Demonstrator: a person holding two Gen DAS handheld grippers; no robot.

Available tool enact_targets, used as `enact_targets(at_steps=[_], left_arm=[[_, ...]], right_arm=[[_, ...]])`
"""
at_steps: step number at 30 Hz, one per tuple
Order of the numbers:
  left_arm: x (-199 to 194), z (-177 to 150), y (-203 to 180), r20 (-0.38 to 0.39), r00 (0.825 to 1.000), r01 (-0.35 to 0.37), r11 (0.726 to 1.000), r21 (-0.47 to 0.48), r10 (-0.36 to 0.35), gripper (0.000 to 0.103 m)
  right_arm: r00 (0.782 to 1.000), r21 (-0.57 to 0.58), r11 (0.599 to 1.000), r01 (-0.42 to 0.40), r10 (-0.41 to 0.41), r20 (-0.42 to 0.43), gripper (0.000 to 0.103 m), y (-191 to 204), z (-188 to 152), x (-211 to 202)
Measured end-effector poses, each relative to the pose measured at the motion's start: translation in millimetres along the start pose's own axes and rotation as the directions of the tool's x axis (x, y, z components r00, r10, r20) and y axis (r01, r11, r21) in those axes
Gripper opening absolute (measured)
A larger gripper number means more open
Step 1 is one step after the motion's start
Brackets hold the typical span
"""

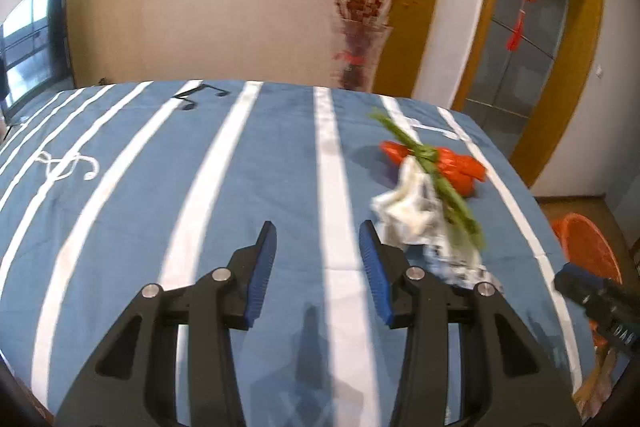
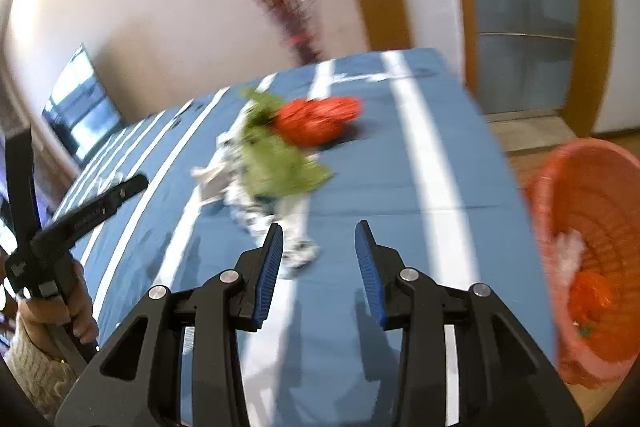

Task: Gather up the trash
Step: 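Return to the table and grasp the white paw-print bag with the right tool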

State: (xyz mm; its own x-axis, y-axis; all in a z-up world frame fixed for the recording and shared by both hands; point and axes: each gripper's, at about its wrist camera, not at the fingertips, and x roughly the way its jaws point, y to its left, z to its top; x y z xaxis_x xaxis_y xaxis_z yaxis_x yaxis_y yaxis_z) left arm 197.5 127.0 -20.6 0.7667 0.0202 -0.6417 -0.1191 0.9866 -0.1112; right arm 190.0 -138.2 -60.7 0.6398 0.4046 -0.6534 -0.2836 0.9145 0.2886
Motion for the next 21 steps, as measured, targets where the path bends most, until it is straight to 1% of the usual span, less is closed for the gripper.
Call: enact_targets(at_steps=[4,8,11,14,19,21], left_arm=[[1.3,1.2,26.0,0.003,1.000,-0.017,0.999,-0.031,0.017,0.044],[2.4,-0.8,45.9,-0.005,1.000,-0.027,0.999,-0.048,0.026,0.044],[4.3,-3.0,55.6,-0.011,1.000,-0.025,0.998,-0.063,0.025,0.044],[5.7,-3.9,63.0,-0.014,1.000,-0.025,0.997,-0.070,0.024,0.045],[11.5,-4.2,68.6,-0.025,1.000,-0.018,0.997,-0.080,0.016,0.045],[12.1,-4.6,68.7,-0.027,1.000,-0.015,0.997,-0.081,0.013,0.045]], right_arm=[[0.998,-0.046,0.999,-0.021,0.018,-0.057,0.039,27.6,0.9,29.0],[0.996,-0.088,0.996,0.001,-0.009,-0.092,0.039,48.9,0.6,52.5],[0.994,-0.121,0.992,0.042,-0.054,-0.098,0.039,55.6,1.1,62.5],[0.991,-0.147,0.986,0.077,-0.092,-0.096,0.039,56.3,3.4,64.0],[0.981,-0.165,0.982,0.094,-0.120,-0.151,0.040,51.9,3.4,78.4],[0.981,-0.176,0.980,0.094,-0.122,-0.153,0.038,52.6,1.1,80.7]])
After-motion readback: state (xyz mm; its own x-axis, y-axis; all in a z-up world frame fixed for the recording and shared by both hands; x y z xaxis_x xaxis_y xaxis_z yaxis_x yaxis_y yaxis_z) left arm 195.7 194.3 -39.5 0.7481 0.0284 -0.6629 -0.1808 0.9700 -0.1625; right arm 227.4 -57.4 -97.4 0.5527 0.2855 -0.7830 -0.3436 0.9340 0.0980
